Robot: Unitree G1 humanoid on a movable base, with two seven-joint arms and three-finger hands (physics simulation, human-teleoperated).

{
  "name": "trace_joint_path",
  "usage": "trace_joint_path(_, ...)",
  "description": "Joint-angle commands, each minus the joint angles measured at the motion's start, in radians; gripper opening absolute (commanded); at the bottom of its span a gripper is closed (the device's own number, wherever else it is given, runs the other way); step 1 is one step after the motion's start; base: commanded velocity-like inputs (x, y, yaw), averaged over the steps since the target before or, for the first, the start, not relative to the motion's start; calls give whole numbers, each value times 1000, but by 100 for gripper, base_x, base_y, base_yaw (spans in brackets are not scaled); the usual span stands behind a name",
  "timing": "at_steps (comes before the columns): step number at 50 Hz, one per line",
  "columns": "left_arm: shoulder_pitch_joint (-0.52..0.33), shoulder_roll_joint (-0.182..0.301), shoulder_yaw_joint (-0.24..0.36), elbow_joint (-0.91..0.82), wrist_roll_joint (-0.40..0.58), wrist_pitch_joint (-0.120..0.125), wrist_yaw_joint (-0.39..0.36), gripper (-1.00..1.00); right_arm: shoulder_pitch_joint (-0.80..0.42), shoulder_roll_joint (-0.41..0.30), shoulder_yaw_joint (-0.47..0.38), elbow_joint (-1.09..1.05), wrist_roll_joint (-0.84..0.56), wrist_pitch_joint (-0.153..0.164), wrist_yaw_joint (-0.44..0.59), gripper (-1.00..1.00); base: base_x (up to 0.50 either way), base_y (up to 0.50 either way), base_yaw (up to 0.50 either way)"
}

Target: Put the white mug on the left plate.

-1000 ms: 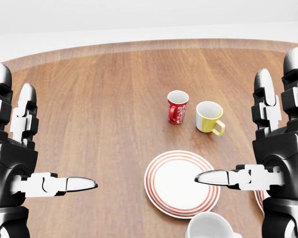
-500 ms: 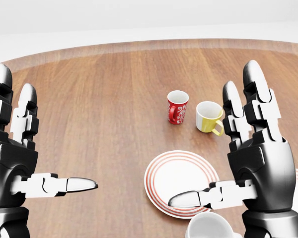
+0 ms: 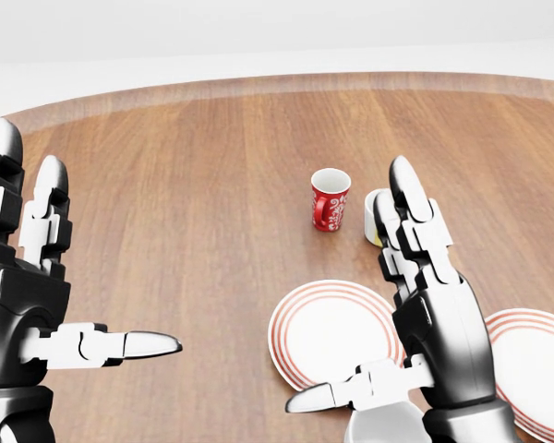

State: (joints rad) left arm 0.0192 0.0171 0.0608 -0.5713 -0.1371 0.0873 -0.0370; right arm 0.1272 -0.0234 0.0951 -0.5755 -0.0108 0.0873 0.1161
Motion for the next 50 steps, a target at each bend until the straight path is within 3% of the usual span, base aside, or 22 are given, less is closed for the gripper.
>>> trace_joint_path(1, 1, 0, 0, -5, 1, 0, 0, 100, -4, -1, -10, 25, -65, 0, 11, 100, 0, 0, 0)
trace_joint_path(50, -6, 2, 7, 13, -2, 0, -1, 100, 34, -25, -12, 93, -417, 0, 136, 100, 0, 0, 0)
